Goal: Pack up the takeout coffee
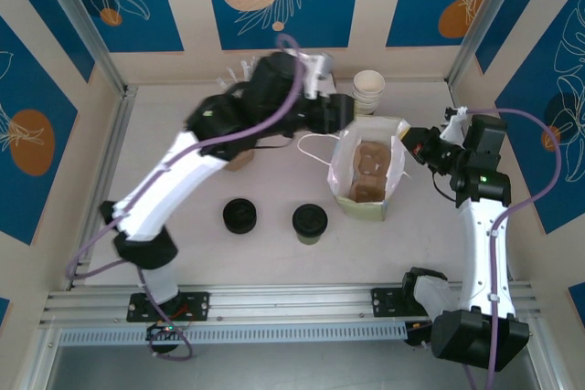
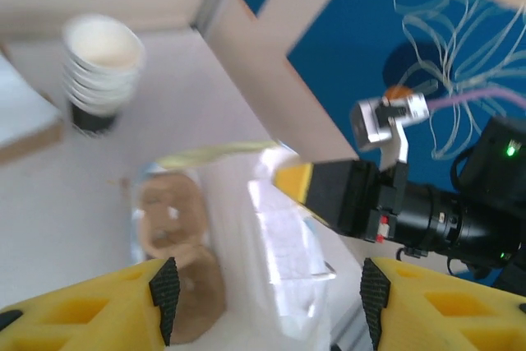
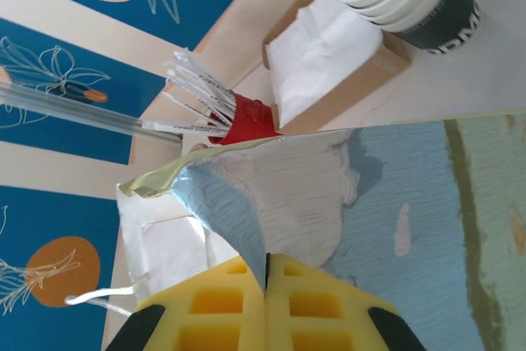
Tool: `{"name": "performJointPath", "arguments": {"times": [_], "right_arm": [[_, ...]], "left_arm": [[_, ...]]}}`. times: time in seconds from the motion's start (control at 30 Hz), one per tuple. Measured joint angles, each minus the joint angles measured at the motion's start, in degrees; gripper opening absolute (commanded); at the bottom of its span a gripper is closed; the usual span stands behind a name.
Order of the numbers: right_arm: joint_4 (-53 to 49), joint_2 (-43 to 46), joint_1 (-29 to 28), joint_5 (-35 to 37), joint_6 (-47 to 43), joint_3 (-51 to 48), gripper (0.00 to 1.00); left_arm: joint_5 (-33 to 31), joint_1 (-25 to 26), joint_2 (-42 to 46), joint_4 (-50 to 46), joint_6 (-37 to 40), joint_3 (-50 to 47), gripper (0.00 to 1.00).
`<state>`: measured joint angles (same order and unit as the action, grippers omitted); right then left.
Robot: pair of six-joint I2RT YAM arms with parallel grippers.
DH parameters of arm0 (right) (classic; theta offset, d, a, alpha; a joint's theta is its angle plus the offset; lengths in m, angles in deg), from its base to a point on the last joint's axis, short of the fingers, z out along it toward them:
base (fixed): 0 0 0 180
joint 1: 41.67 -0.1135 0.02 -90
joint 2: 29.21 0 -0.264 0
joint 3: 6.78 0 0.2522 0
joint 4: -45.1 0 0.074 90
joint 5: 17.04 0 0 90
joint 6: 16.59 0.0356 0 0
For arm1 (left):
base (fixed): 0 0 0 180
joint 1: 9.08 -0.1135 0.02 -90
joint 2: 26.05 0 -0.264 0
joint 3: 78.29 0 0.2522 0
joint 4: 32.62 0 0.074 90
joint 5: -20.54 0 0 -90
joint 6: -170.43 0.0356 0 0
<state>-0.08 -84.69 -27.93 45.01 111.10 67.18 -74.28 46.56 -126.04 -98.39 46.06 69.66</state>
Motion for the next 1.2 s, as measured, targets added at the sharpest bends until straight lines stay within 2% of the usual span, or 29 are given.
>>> {"name": "performJointPath", "arguments": {"times": [0.13, 0.27, 0.37, 0.5, 0.63, 0.8, 1.2], "right_arm": [[0.8, -1.7, 0.0, -2.7, -1.5, 1.2, 0.0], [1.0, -5.2, -1.5, -7.1, -3.6, 1.6, 0.0], [-0.2, -6.8, -3.0, -8.5, -5.3, 2.4, 0.0], [-2.1, -6.9, -3.5, -8.8, -7.4, 4.5, 0.0], [-2.8, -5.3, -3.5, -9.0, -9.7, 4.7, 0.0], [-3.3, -2.3, -3.2, -9.1, -11.4, 4.4, 0.0], [-6.1, -1.9, -3.2, -7.5, -13.2, 4.4, 0.0]], "left_arm": [[-6.8, -3.9, 11.8, 3.5, 2.2, -12.3, 0.63], [-13.7, -4.9, 22.5, 10.7, 4.8, -30.6, 0.68], [-16.9, -4.9, 25.8, 13.5, 5.6, -39.0, 0.7], [-18.4, -5.0, 26.0, 14.3, 7.6, -42.8, 0.74], [-17.8, -5.0, 25.9, 14.3, 9.1, -43.8, 0.73], [-13.4, -5.0, 24.9, 13.3, 9.5, -43.1, 0.68], [2.8, -4.0, 7.2, 5.2, 11.8, -21.1, 0.57]]}}
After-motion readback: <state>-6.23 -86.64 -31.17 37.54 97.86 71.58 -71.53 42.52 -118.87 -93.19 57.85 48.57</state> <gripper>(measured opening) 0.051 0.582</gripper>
